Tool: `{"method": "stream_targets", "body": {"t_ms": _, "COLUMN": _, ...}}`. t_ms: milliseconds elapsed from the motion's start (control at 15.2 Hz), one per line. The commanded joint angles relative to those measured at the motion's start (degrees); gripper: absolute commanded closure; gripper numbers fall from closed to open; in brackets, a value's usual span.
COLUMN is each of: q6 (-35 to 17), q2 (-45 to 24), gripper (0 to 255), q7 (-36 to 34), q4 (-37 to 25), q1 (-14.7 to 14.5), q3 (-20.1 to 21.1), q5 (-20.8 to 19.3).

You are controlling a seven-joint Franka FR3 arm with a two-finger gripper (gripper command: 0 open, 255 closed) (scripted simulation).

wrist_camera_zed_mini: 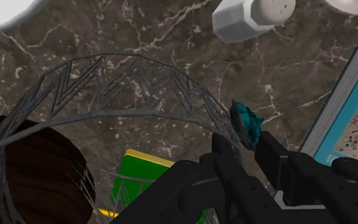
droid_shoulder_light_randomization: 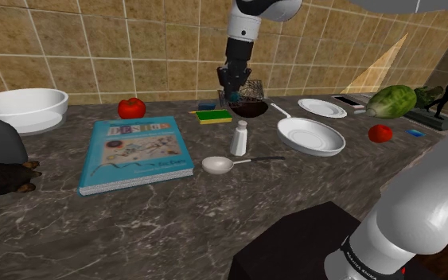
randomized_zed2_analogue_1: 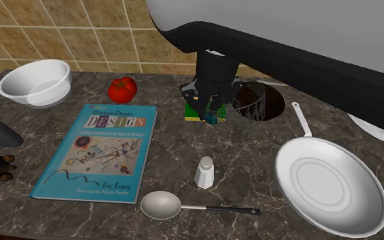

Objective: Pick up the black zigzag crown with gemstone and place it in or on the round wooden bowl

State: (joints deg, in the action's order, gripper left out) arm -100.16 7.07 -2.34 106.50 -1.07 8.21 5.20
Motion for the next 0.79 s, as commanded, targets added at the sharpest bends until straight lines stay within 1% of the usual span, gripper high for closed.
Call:
{"method": "stream_targets", "body": {"t_ms": 0, "q6": 0.40, "q2": -1.48, "gripper": 255, "q7": 2.47, "q4": -1.69, "q1": 1.14, "q3": -1.40, "q5": -0.35}}
{"method": "stream_targets", "body": {"t_ms": 396, "q6": 2.07, "q2": -7.94, "gripper": 255, "q7": 9.25, "q4": -9.29, "q1": 4.49, "q3": -5.07, "q5": -1.06}}
{"method": "stream_targets", "body": {"t_ms": 726, "q6": 4.35, "q2": -14.79, "gripper": 255, "q7": 14.54, "q4": -18.03, "q1": 7.39, "q3": -7.62, "q5": -1.12}}
